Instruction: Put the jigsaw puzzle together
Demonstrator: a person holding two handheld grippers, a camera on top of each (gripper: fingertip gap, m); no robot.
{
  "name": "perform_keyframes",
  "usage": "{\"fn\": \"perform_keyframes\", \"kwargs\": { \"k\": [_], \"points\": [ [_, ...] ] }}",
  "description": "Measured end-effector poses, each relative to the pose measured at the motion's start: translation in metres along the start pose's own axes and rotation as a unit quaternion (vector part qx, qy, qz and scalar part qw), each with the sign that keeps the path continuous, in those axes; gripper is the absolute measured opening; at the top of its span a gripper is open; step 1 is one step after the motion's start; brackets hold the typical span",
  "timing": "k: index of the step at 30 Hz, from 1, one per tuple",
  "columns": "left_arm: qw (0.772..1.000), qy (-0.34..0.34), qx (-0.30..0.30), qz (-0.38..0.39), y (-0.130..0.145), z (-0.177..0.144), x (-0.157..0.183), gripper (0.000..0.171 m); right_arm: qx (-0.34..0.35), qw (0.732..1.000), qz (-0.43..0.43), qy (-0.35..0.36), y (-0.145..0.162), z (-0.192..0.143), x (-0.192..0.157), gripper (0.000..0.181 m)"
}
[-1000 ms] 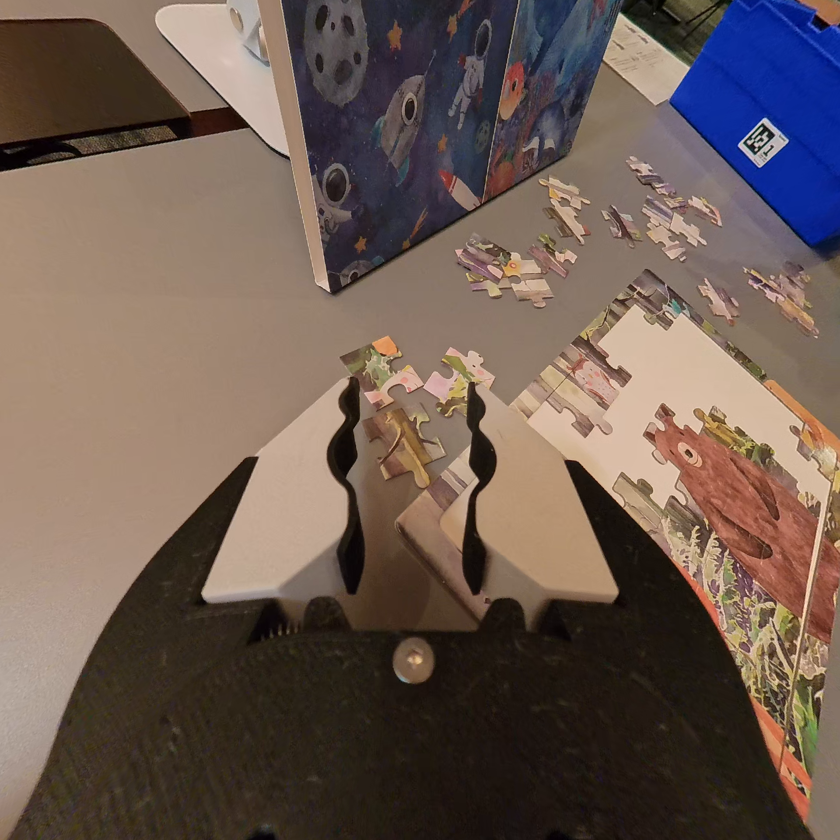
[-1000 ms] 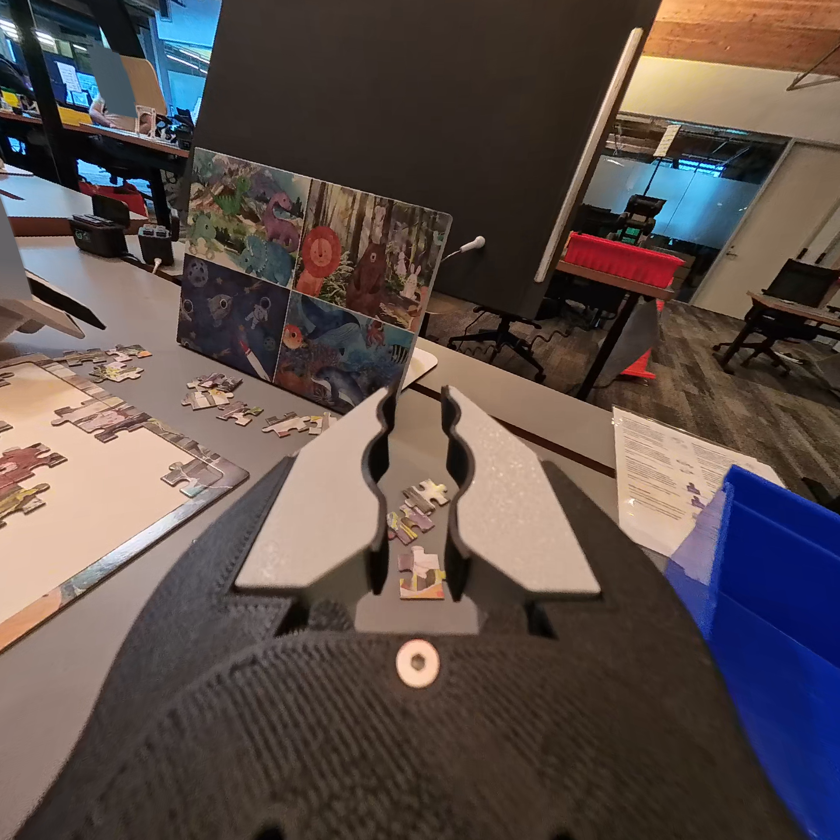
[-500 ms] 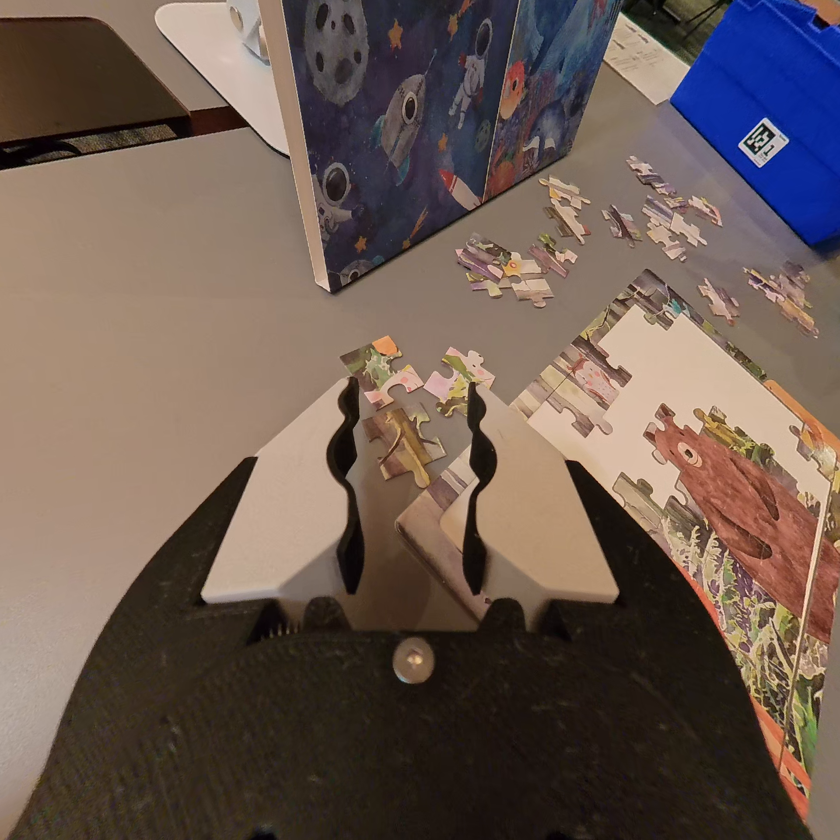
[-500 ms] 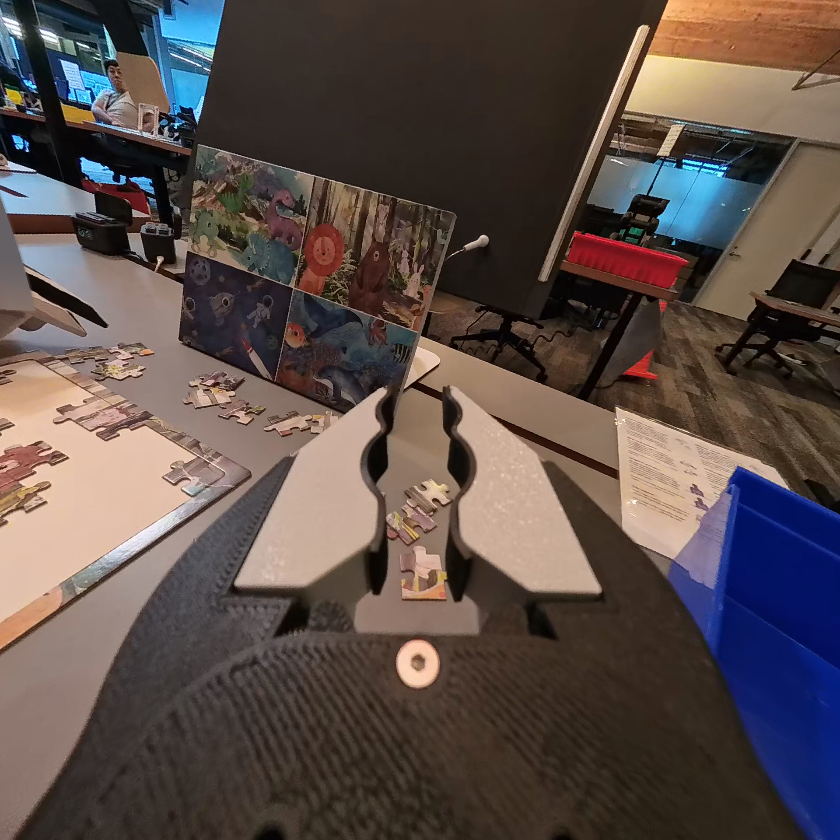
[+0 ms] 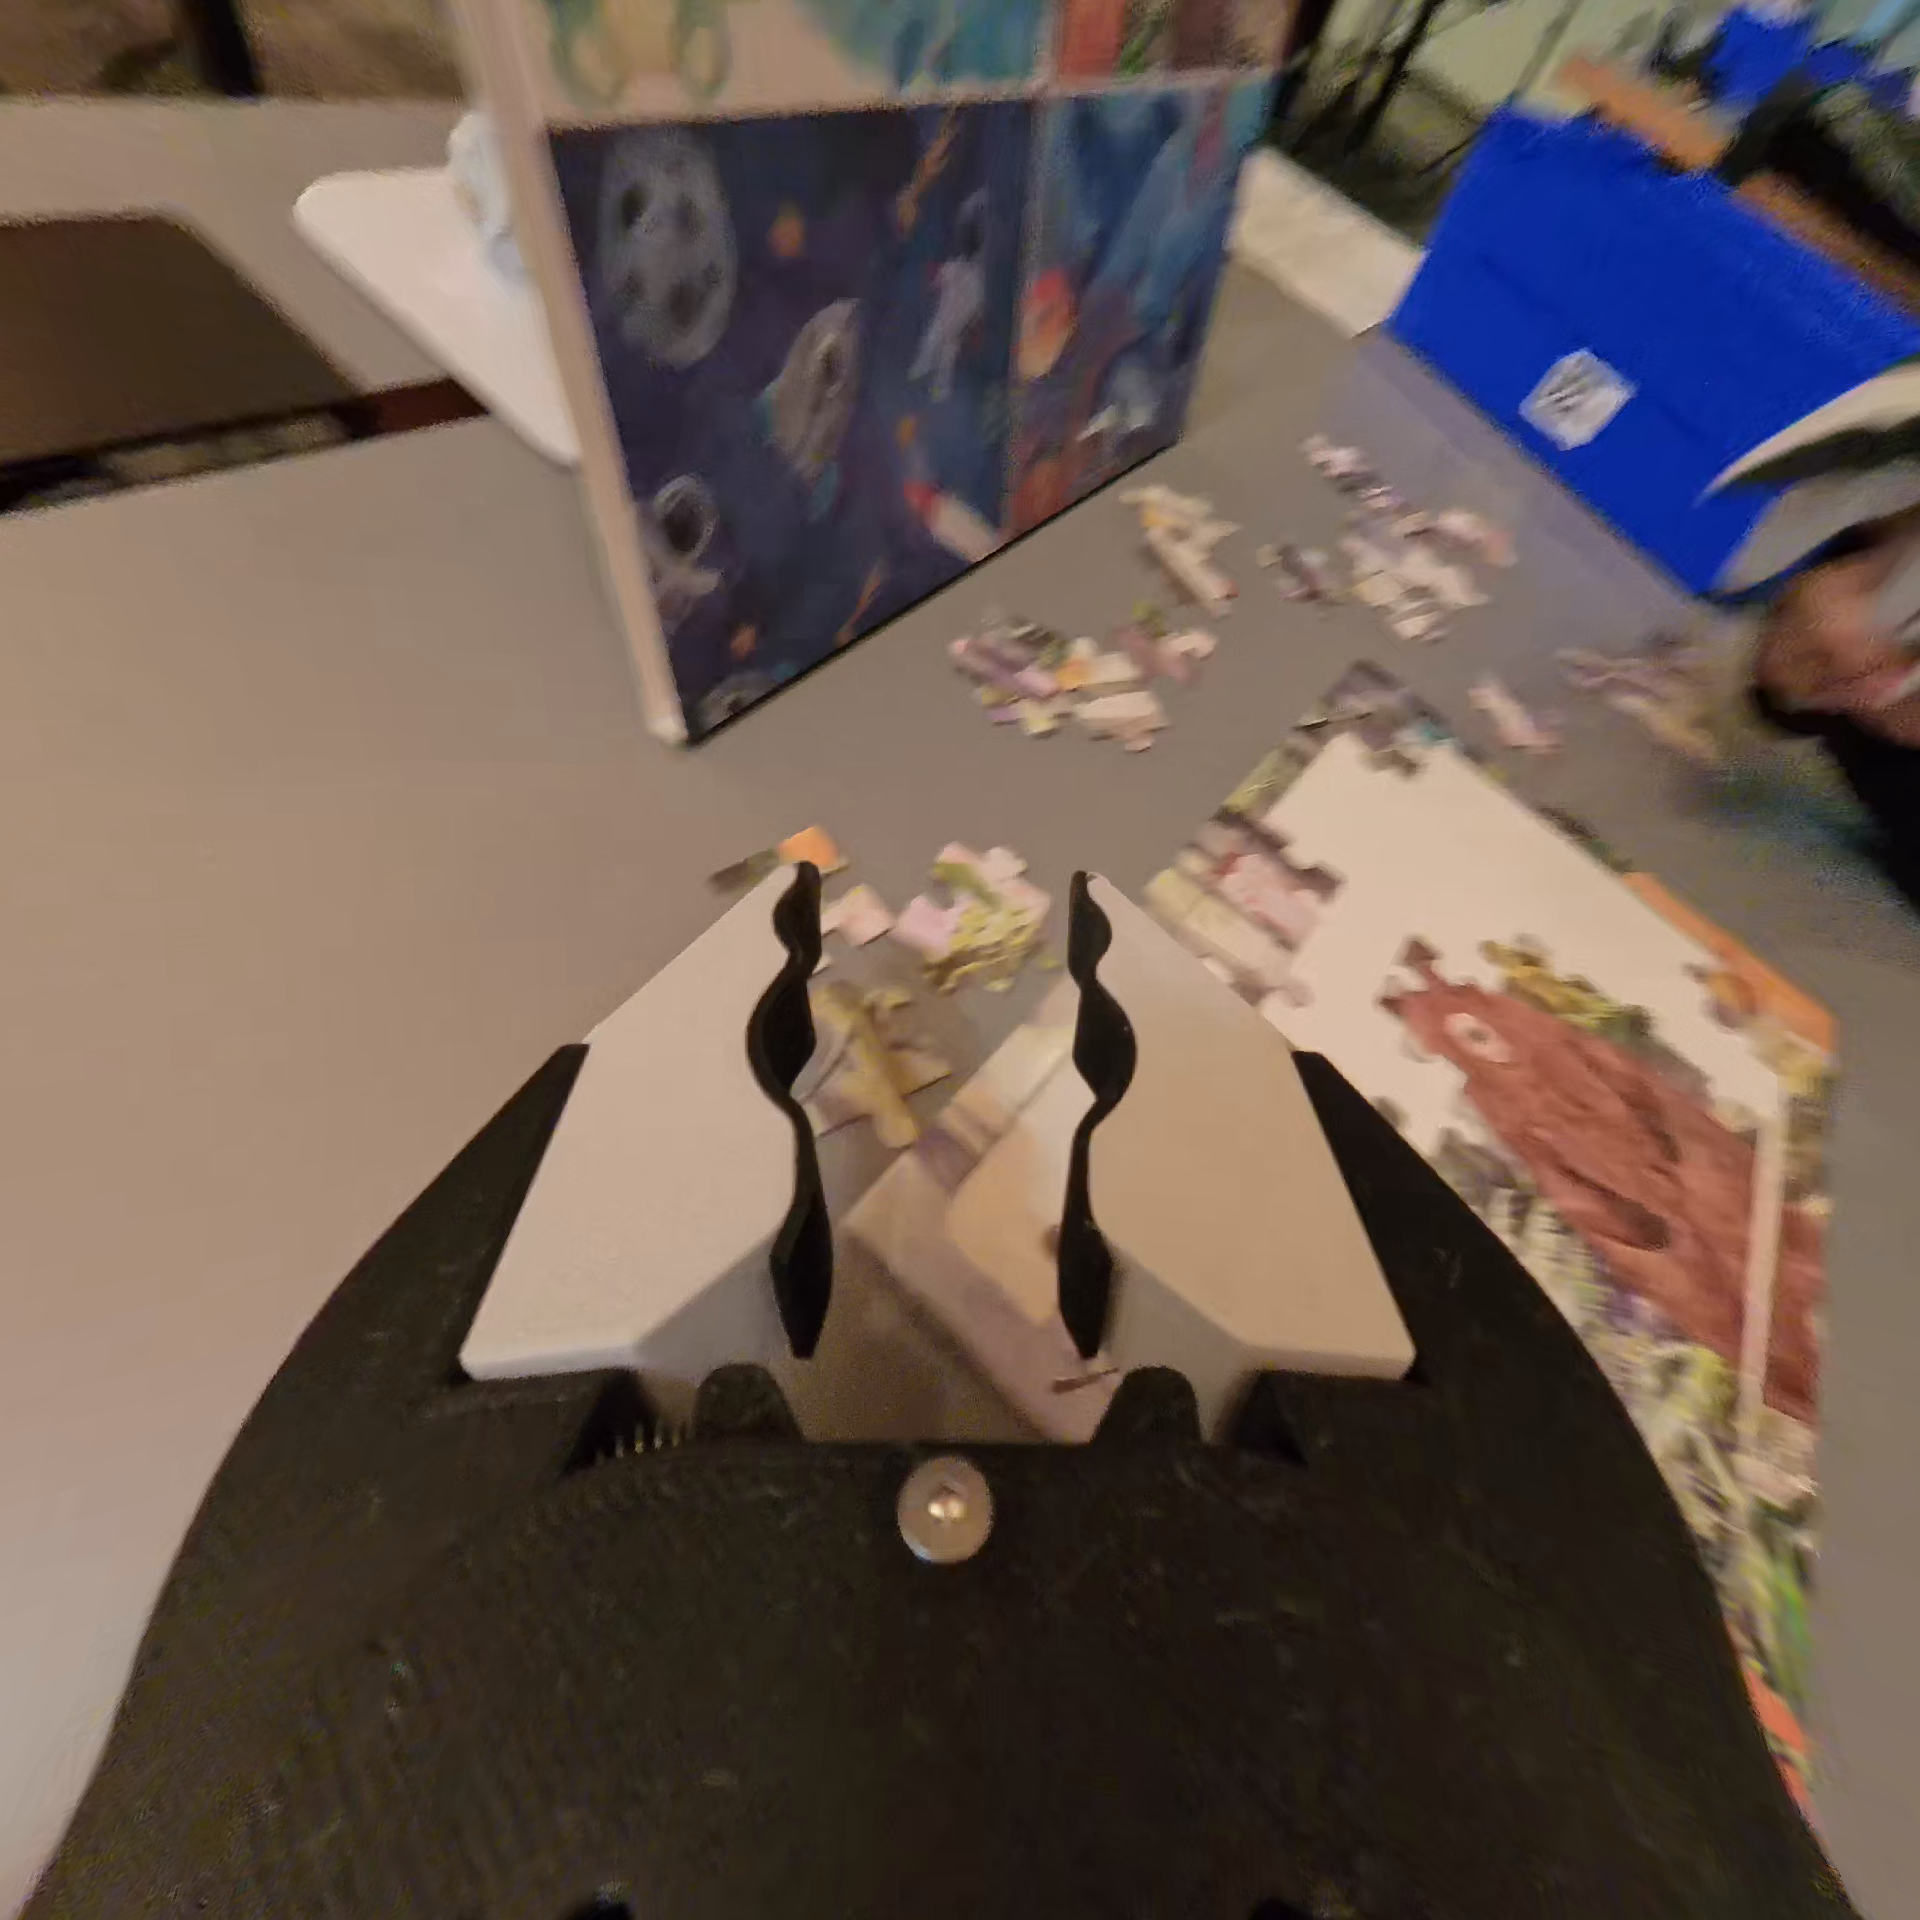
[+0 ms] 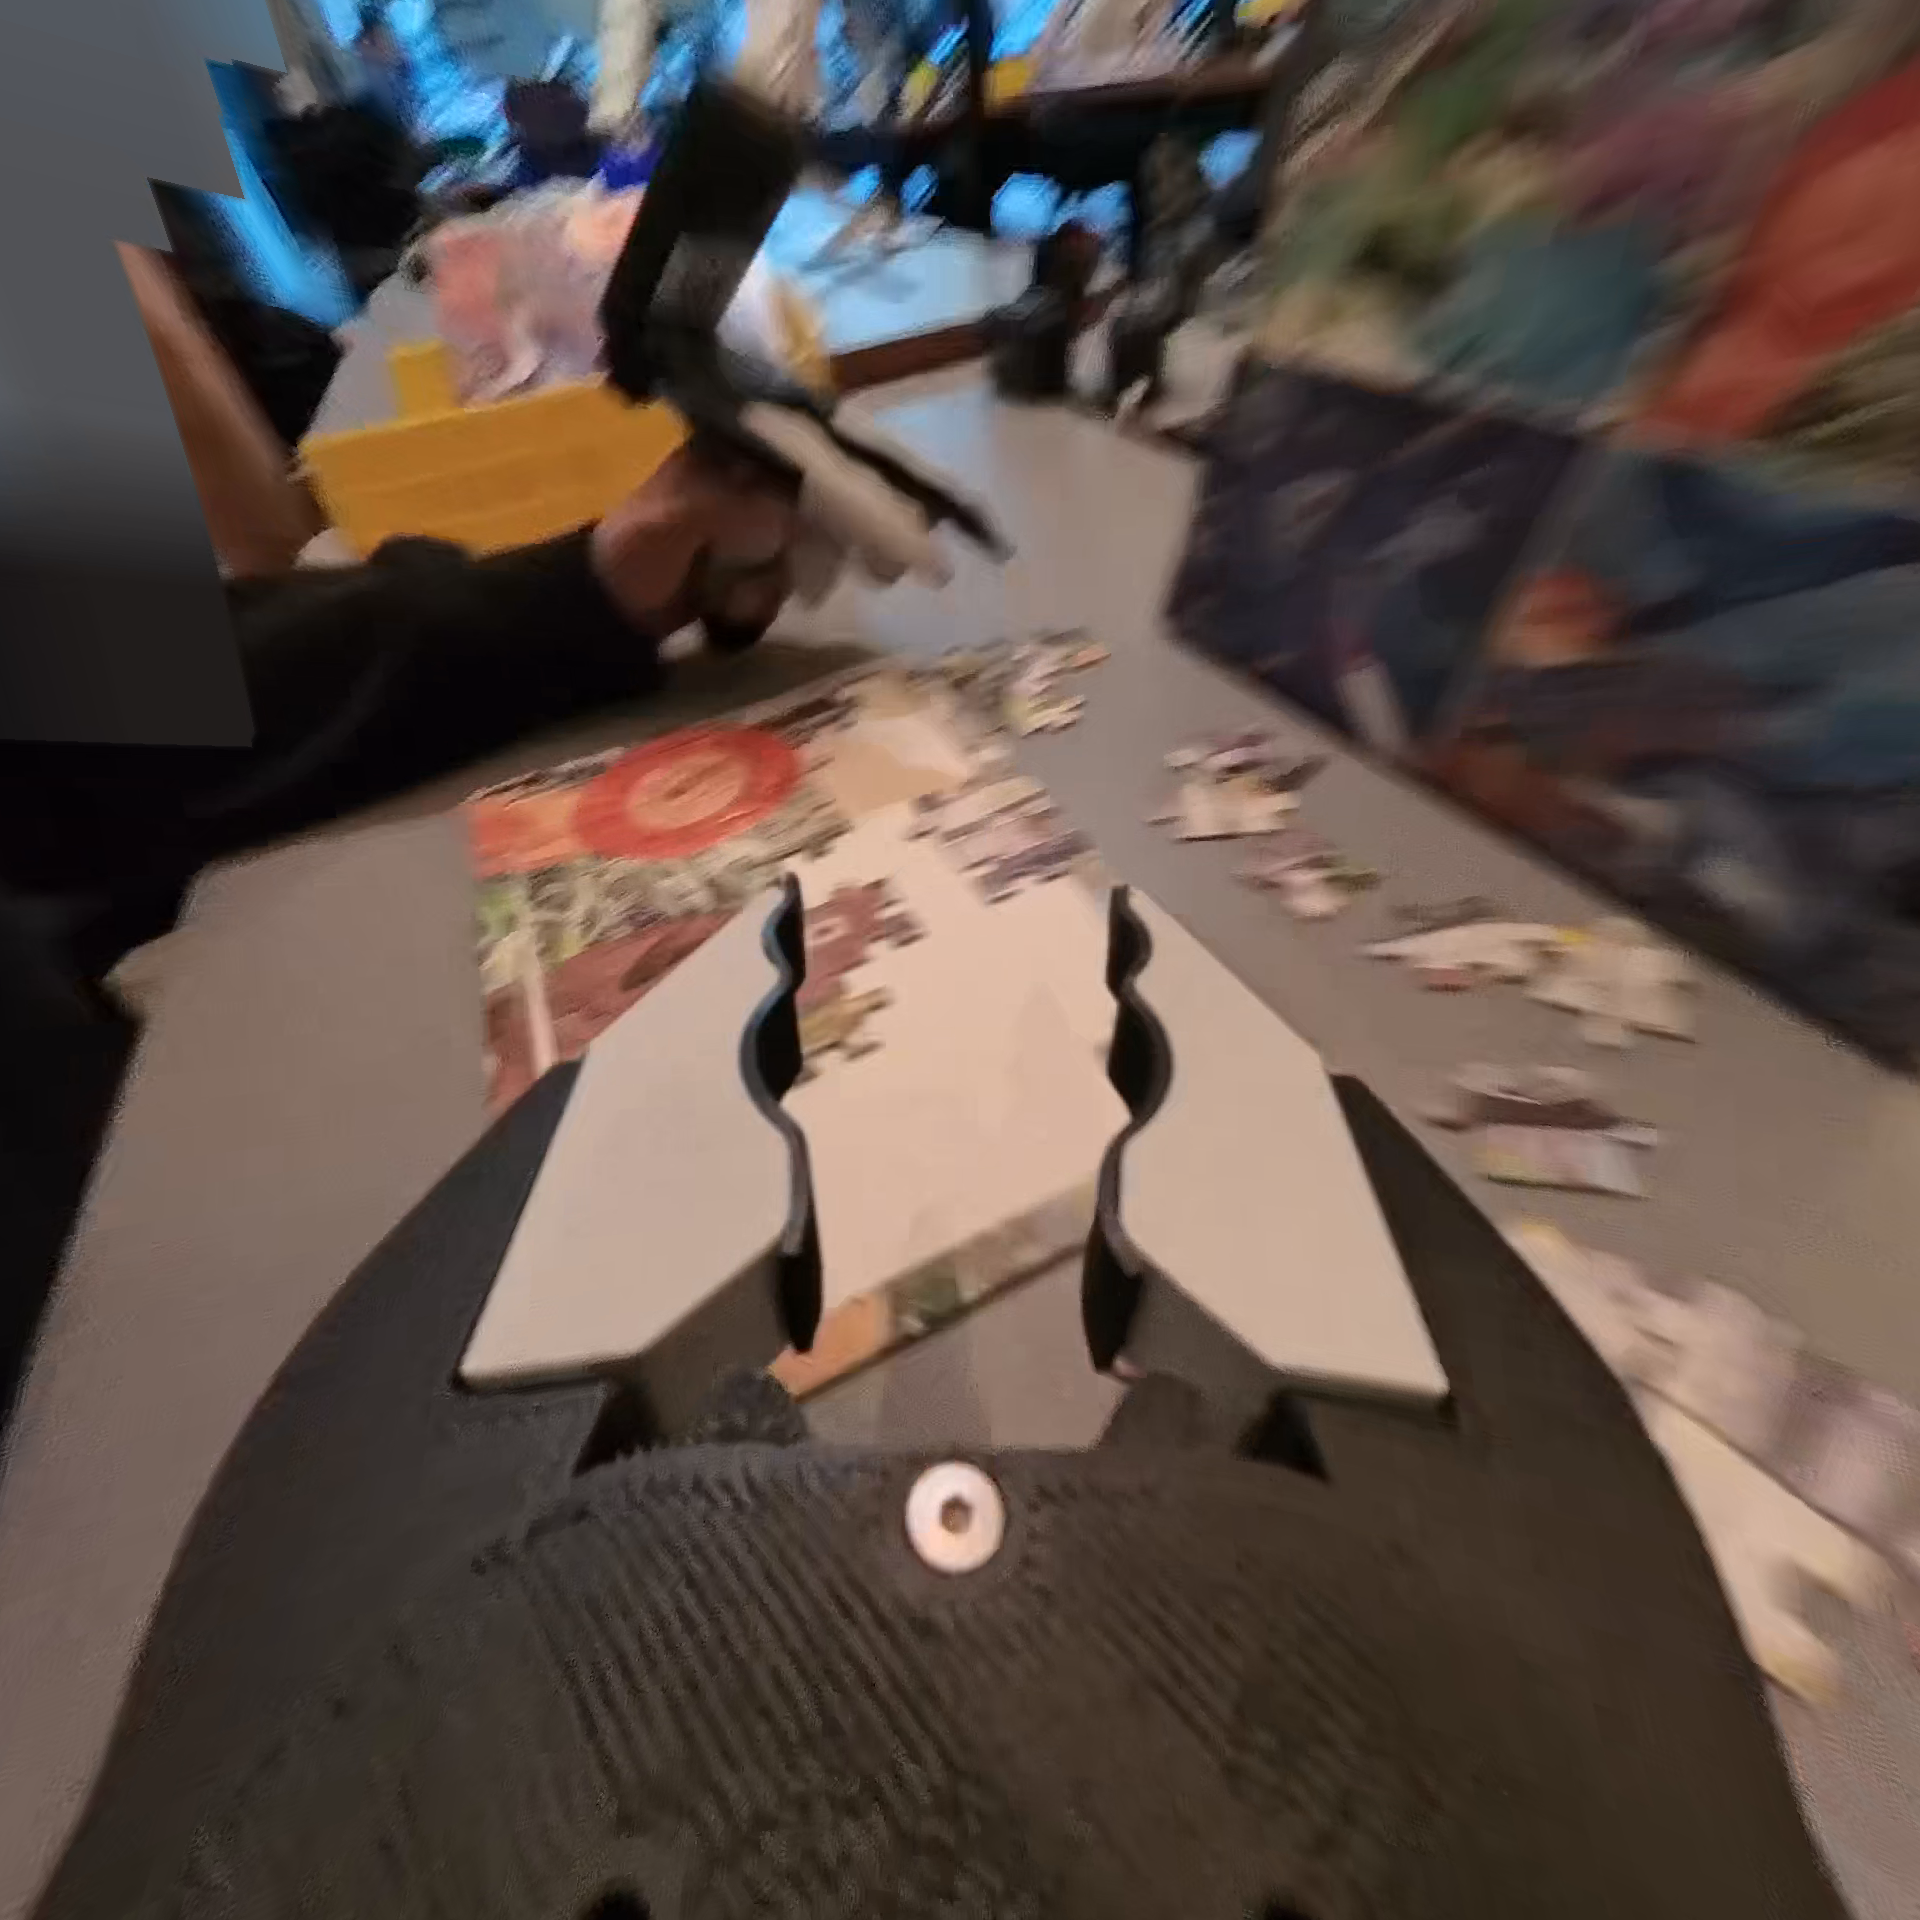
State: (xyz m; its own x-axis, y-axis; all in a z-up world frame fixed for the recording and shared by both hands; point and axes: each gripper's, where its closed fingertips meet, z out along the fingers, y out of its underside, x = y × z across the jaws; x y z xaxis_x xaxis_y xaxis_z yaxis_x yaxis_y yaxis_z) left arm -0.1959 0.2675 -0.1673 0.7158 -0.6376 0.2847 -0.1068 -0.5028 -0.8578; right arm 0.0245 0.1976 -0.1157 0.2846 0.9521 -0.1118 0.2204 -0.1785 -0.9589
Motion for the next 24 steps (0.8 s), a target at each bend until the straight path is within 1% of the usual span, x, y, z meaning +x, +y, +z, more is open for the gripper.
{"fn": "perform_keyframes", "kwargs": {
  "k": [1,2,3,4,6,8,10,12,14,15,18,22,24],
  "points": [
    [0.999,0.038,0.014,0.008,-0.007,-0.002,0.016,0.046,-0.029,0.999,-0.001,-0.030,0.010,0.015,-0.016,0.059],
    [0.995,0.092,0.021,0.017,-0.012,-0.005,0.038,0.046,-0.062,0.997,-0.014,-0.049,0.021,0.028,-0.030,0.061],
    [0.989,0.146,0.013,0.028,-0.013,-0.007,0.061,0.047,-0.098,0.993,-0.036,-0.058,0.033,0.037,-0.040,0.063],
    [0.980,0.193,-0.008,0.043,-0.009,-0.008,0.082,0.049,-0.133,0.987,-0.060,-0.063,0.045,0.044,-0.047,0.065],
    [0.966,0.235,-0.067,0.082,0.010,-0.003,0.111,0.056,-0.191,0.975,-0.083,-0.082,0.066,0.053,-0.062,0.067],
    [0.953,0.246,-0.121,0.128,0.031,0.006,0.132,0.060,-0.224,0.965,-0.076,-0.111,0.079,0.056,-0.075,0.076],
    [0.942,0.247,-0.159,0.163,0.049,0.015,0.148,0.066,-0.228,0.964,-0.076,-0.118,0.081,0.058,-0.079,0.086],
    [0.936,0.246,-0.176,0.181,0.059,0.021,0.158,0.070,-0.226,0.964,-0.073,-0.122,0.083,0.059,-0.079,0.097],
    [0.931,0.252,-0.187,0.184,0.064,0.023,0.165,0.074,-0.234,0.961,-0.060,-0.136,0.089,0.058,-0.081,0.102],
    [0.930,0.257,-0.192,0.182,0.066,0.023,0.168,0.077,-0.233,0.961,-0.057,-0.139,0.089,0.058,-0.082,0.103],
    [0.929,0.264,-0.194,0.172,0.066,0.022,0.169,0.078,-0.235,0.958,-0.064,-0.153,0.090,0.056,-0.087,0.101],
    [0.933,0.263,-0.184,0.163,0.062,0.021,0.166,0.078,-0.239,0.951,-0.098,-0.167,0.094,0.050,-0.093,0.096],
    [0.933,0.264,-0.183,0.161,0.062,0.021,0.165,0.078,-0.239,0.951,-0.109,-0.166,0.095,0.049,-0.093,0.097]
  ]
}}
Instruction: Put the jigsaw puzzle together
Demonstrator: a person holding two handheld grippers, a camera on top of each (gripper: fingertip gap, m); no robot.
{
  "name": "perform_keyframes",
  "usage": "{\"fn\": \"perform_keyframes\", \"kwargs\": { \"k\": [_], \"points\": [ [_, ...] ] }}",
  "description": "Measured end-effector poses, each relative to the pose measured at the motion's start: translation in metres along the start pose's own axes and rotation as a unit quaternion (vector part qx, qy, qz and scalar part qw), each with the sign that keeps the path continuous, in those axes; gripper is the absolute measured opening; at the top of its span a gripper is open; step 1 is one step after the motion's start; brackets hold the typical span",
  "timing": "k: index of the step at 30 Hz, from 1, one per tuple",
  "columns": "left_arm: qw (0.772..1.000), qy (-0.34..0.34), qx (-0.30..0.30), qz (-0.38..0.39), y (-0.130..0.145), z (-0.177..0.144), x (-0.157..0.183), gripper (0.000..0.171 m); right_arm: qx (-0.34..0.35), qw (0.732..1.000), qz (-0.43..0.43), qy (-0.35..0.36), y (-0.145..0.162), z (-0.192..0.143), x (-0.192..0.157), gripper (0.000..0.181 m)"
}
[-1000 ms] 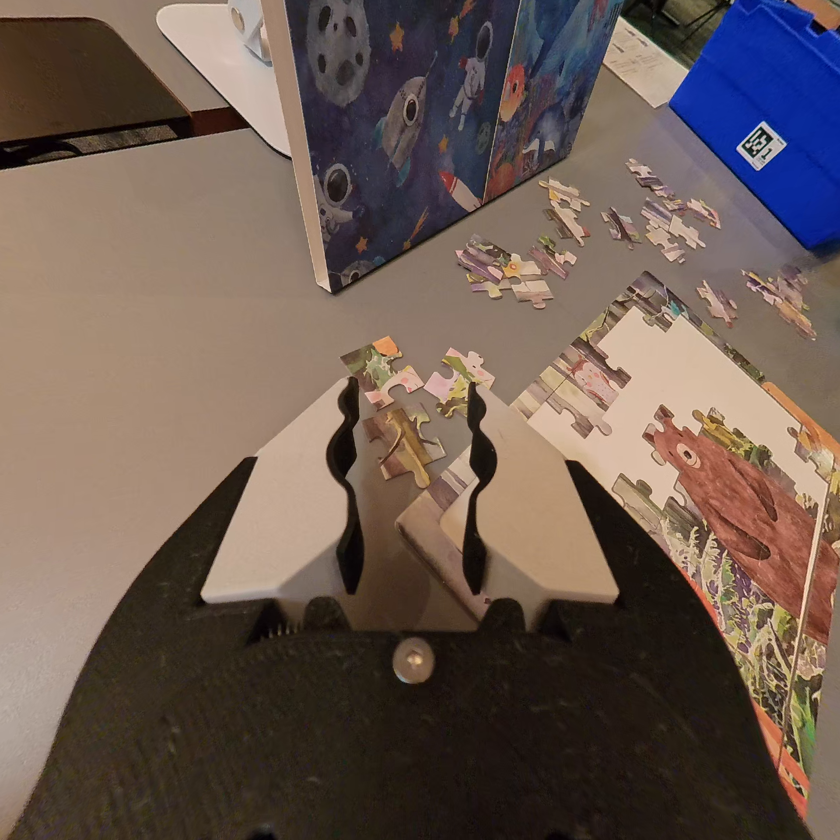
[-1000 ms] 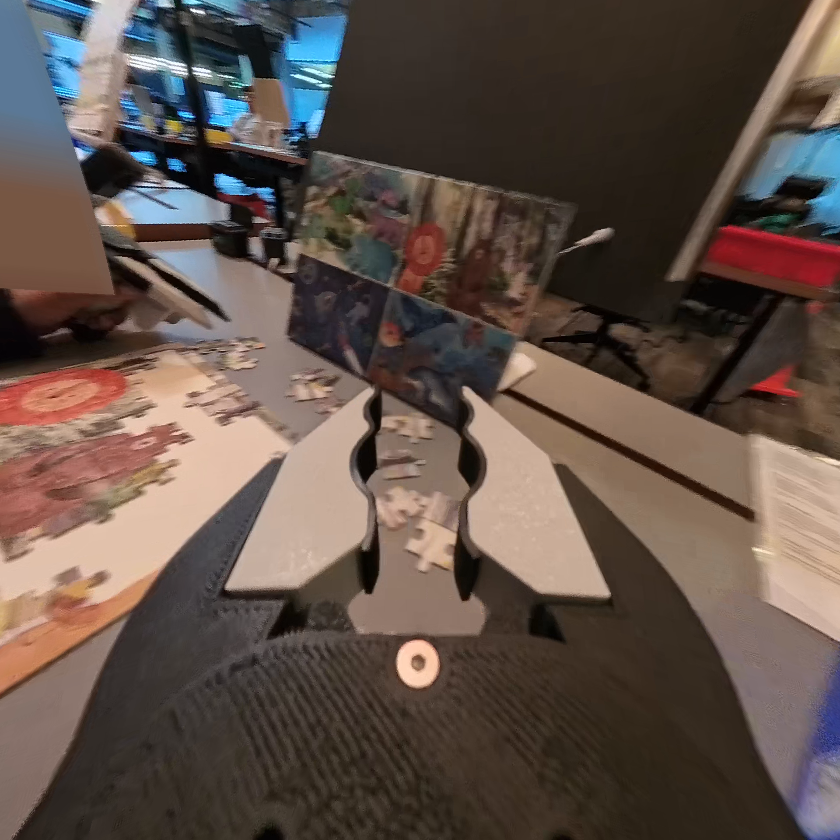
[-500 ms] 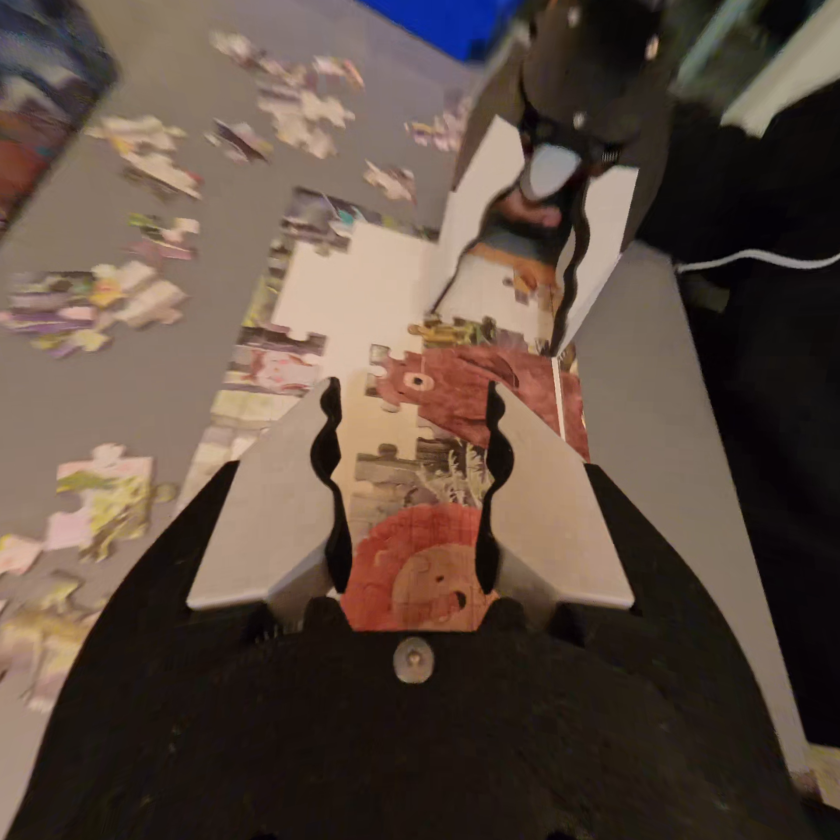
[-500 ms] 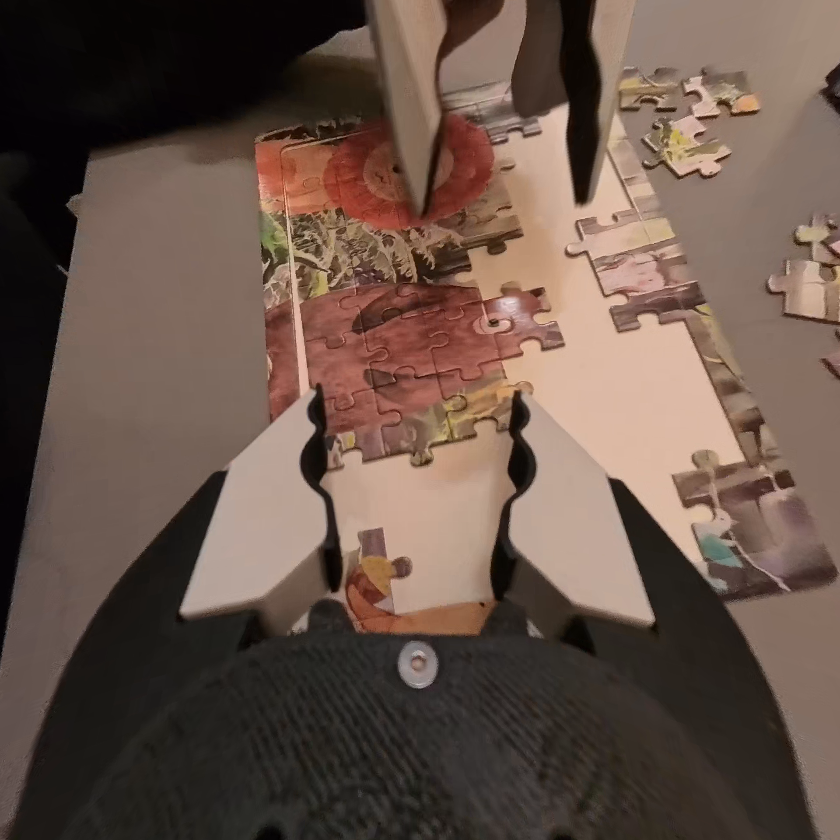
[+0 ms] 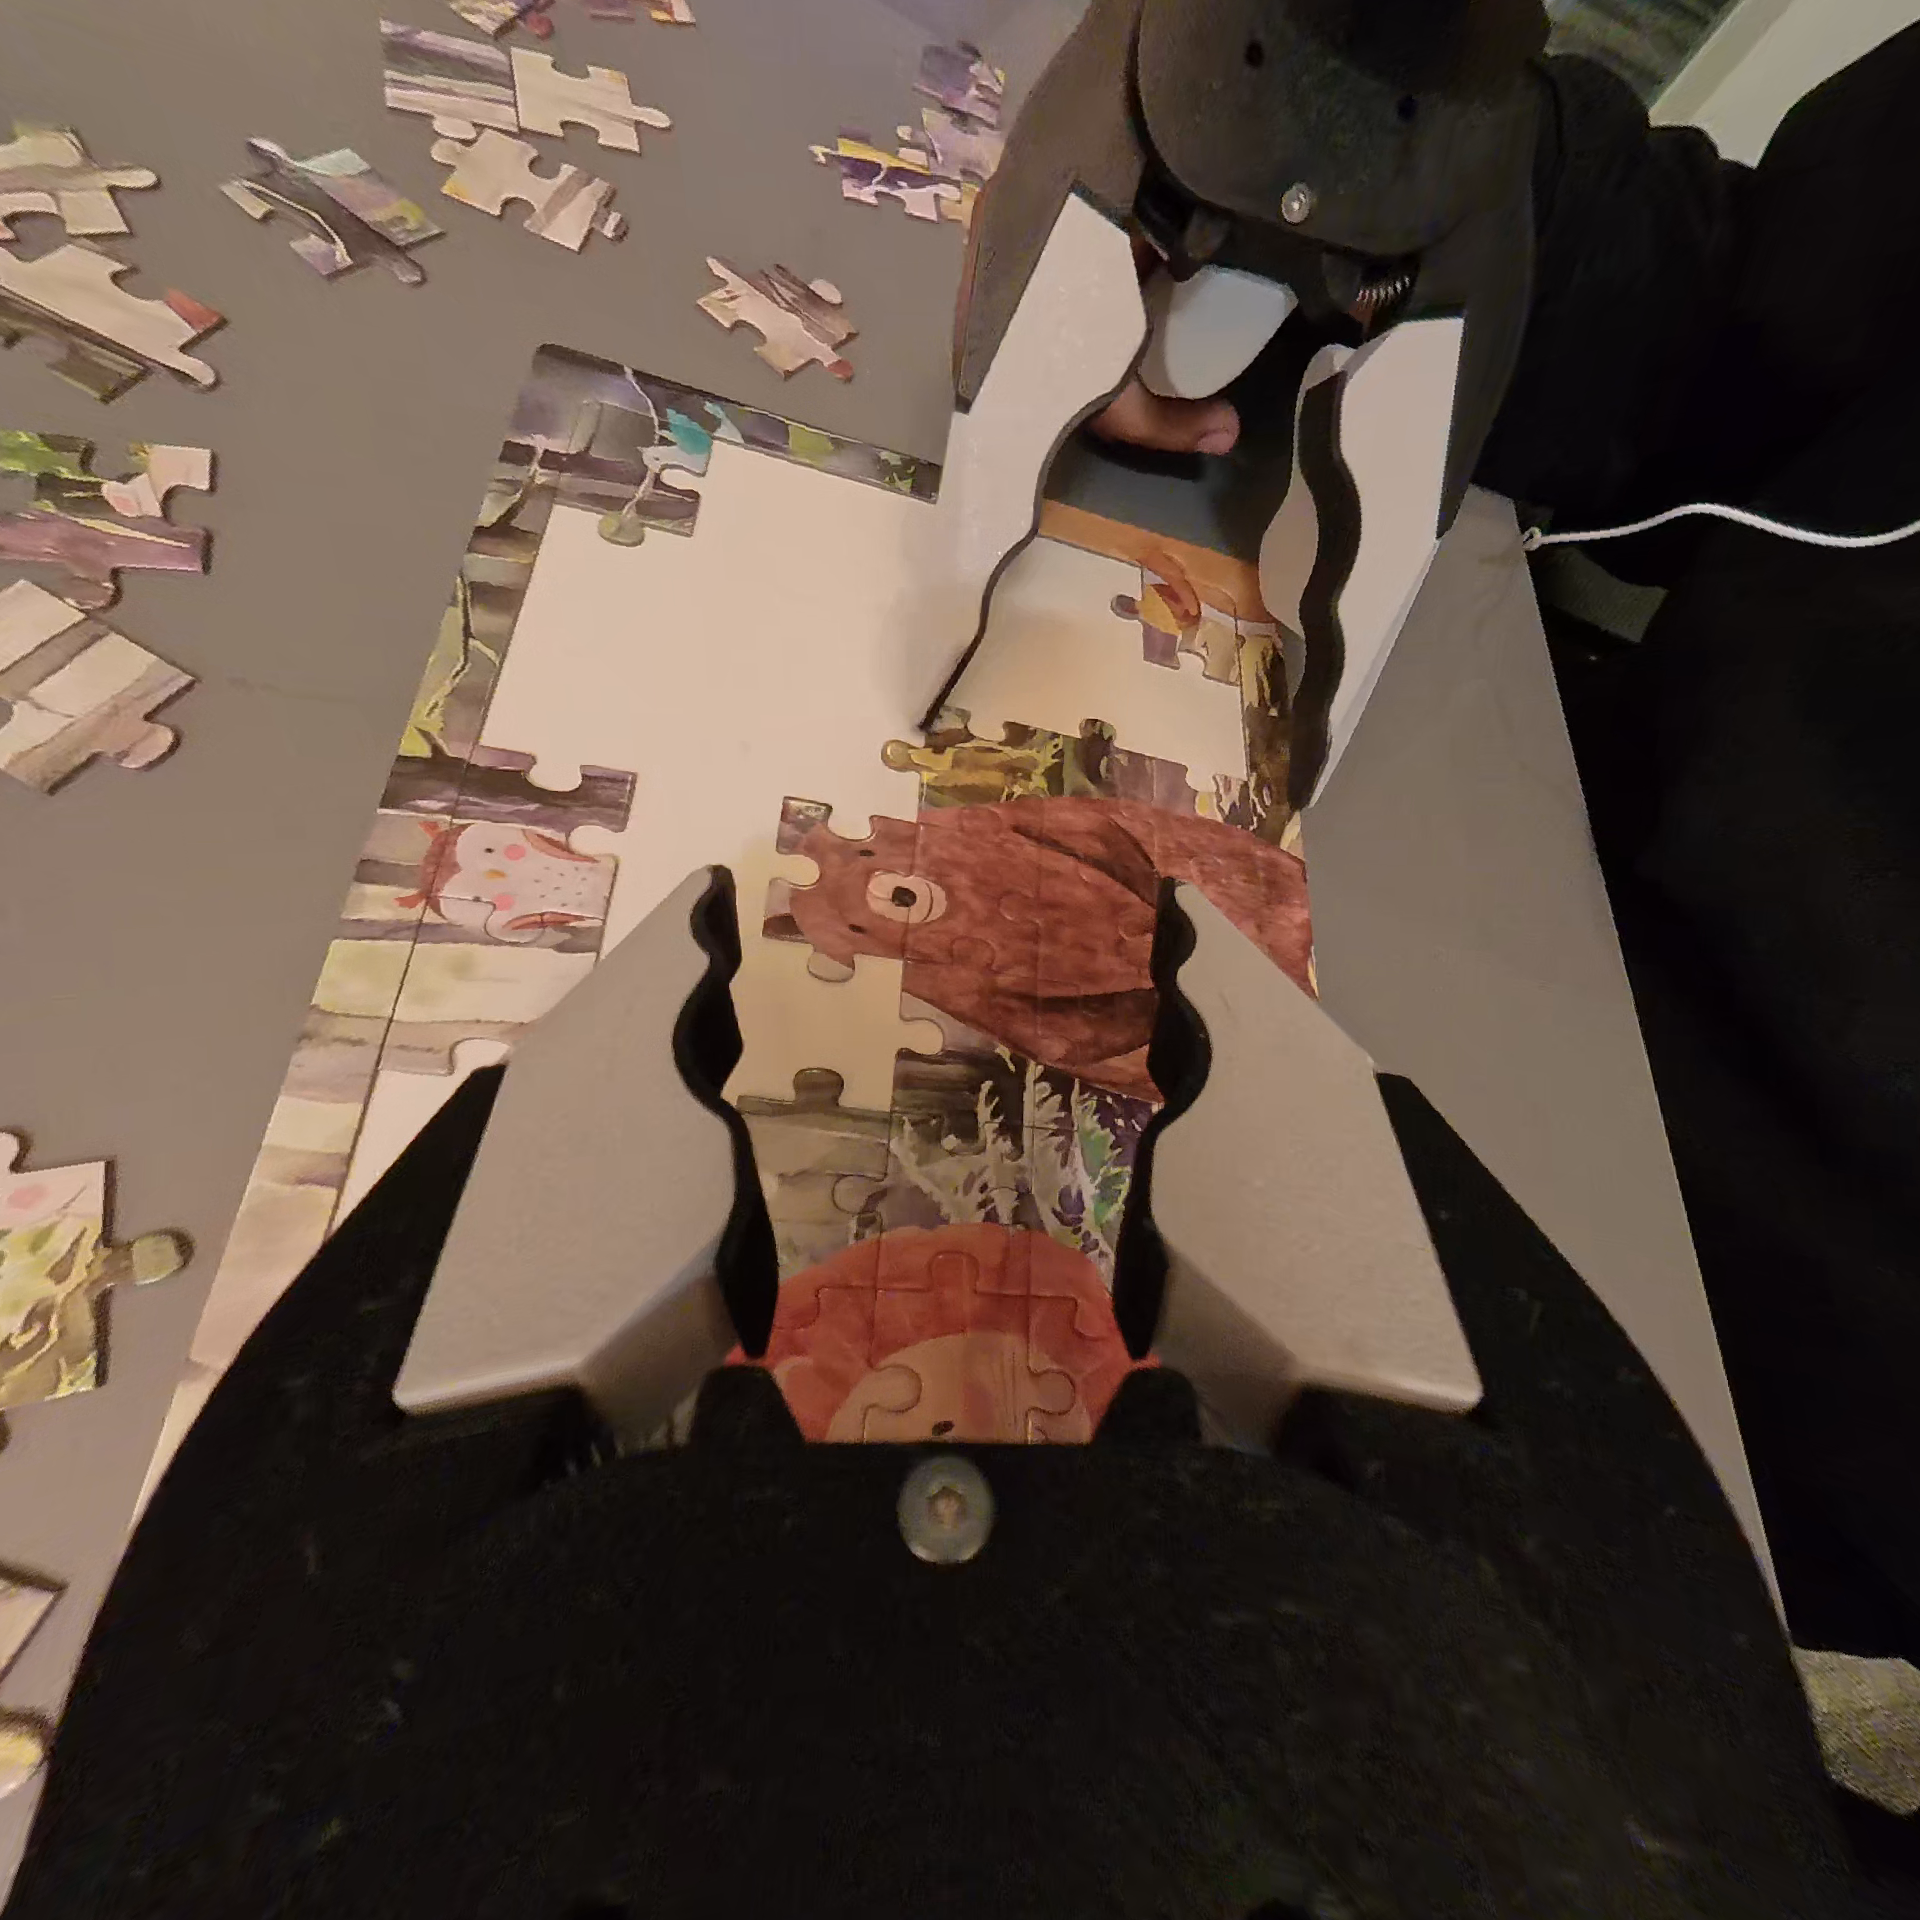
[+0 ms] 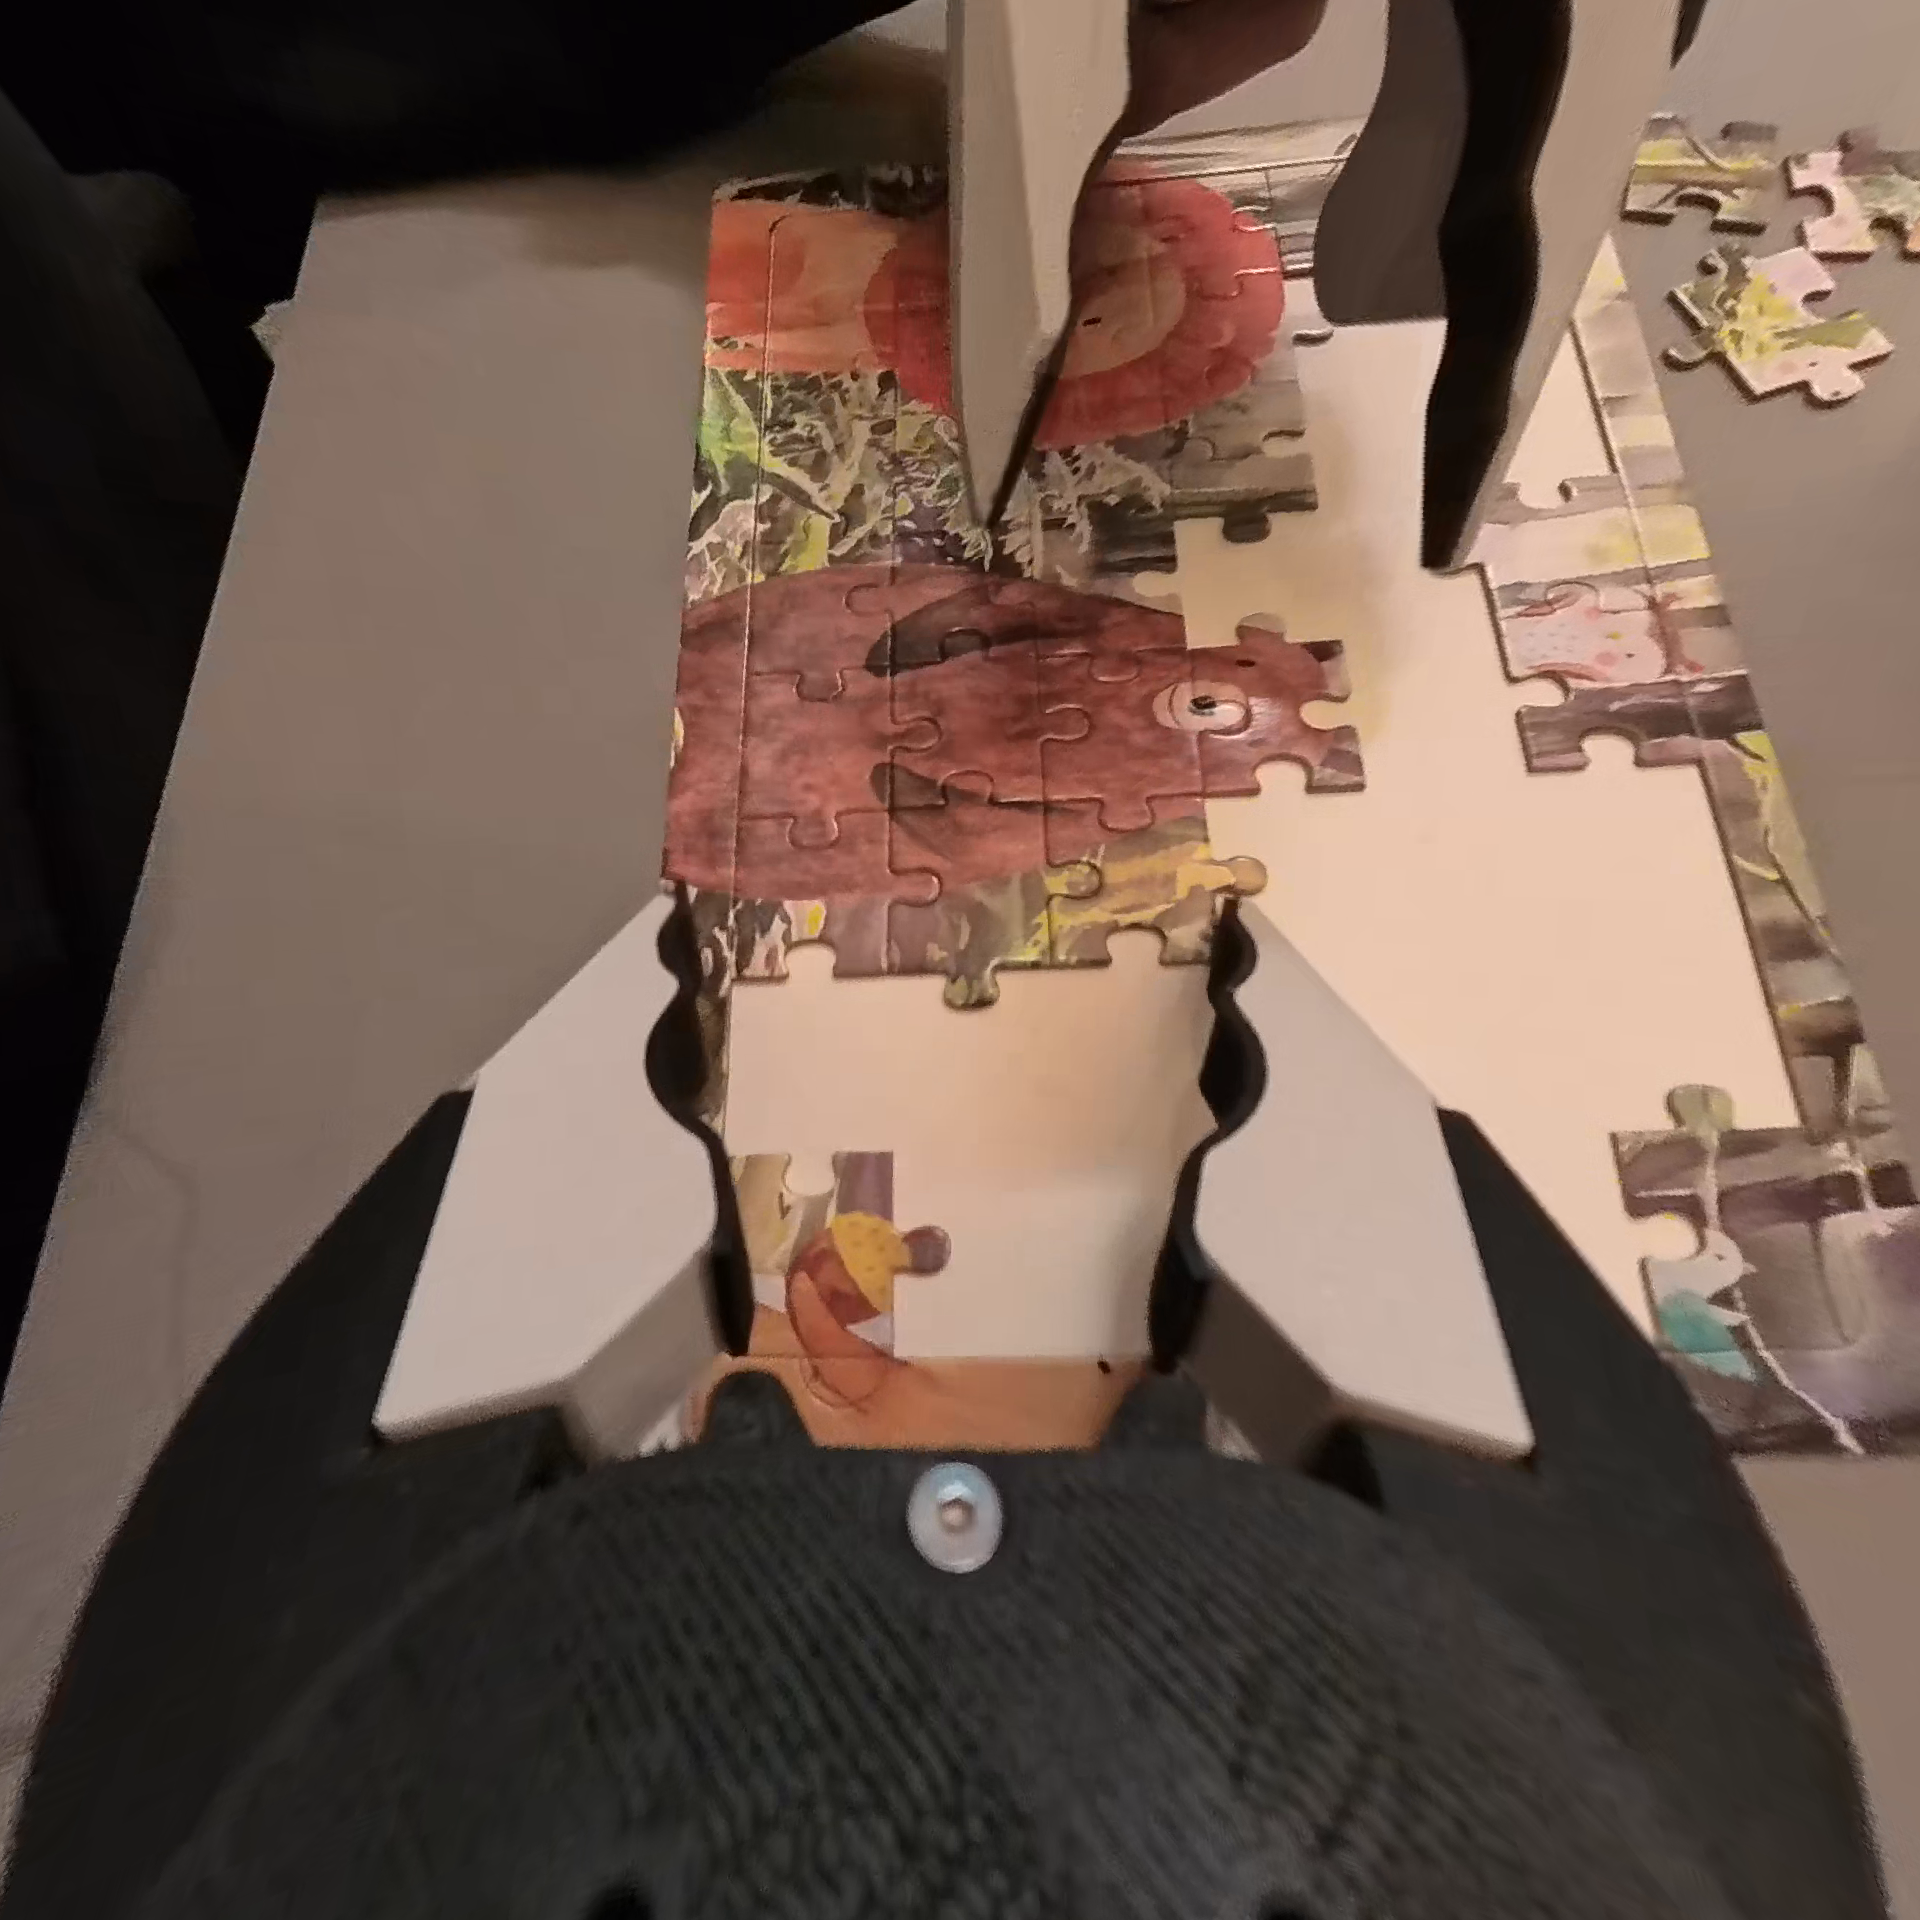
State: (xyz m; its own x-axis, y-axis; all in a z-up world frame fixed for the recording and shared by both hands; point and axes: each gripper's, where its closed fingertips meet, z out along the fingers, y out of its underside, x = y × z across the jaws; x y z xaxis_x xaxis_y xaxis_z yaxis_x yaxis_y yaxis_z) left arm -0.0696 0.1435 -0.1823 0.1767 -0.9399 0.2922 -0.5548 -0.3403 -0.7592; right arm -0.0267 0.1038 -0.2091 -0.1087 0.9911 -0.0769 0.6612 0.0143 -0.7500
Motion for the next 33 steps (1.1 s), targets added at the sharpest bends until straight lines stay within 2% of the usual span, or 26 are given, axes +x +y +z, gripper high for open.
{"fn": "perform_keyframes", "kwargs": {
  "k": [6,11,16,19,23,26,33],
  "points": [
    [1.000,-0.011,0.003,0.003,-0.001,-0.003,-0.004,0.077,0.015,0.999,-0.014,0.029,-0.005,-0.004,0.008,0.100],
    [0.995,-0.059,0.074,-0.021,-0.019,-0.031,-0.025,0.070,0.102,0.991,-0.007,0.086,-0.026,-0.032,0.031,0.094],
    [0.974,-0.111,0.190,-0.056,-0.037,-0.076,-0.053,0.062,0.200,0.963,0.030,0.181,-0.036,-0.079,0.070,0.082],
    [0.956,-0.180,0.219,-0.079,-0.035,-0.097,-0.077,0.058,0.251,0.942,0.058,0.214,-0.038,-0.102,0.085,0.075],
    [0.931,-0.224,0.270,-0.099,-0.039,-0.120,-0.089,0.063,0.266,0.930,0.067,0.246,-0.031,-0.113,0.097,0.074],
    [0.923,-0.240,0.279,-0.109,-0.033,-0.128,-0.098,0.065,0.245,0.930,0.065,0.265,-0.020,-0.109,0.105,0.073],
    [0.914,-0.301,0.246,-0.115,-0.010,-0.141,-0.121,0.066,0.247,0.926,0.070,0.277,-0.020,-0.110,0.108,0.074]
  ]
}}
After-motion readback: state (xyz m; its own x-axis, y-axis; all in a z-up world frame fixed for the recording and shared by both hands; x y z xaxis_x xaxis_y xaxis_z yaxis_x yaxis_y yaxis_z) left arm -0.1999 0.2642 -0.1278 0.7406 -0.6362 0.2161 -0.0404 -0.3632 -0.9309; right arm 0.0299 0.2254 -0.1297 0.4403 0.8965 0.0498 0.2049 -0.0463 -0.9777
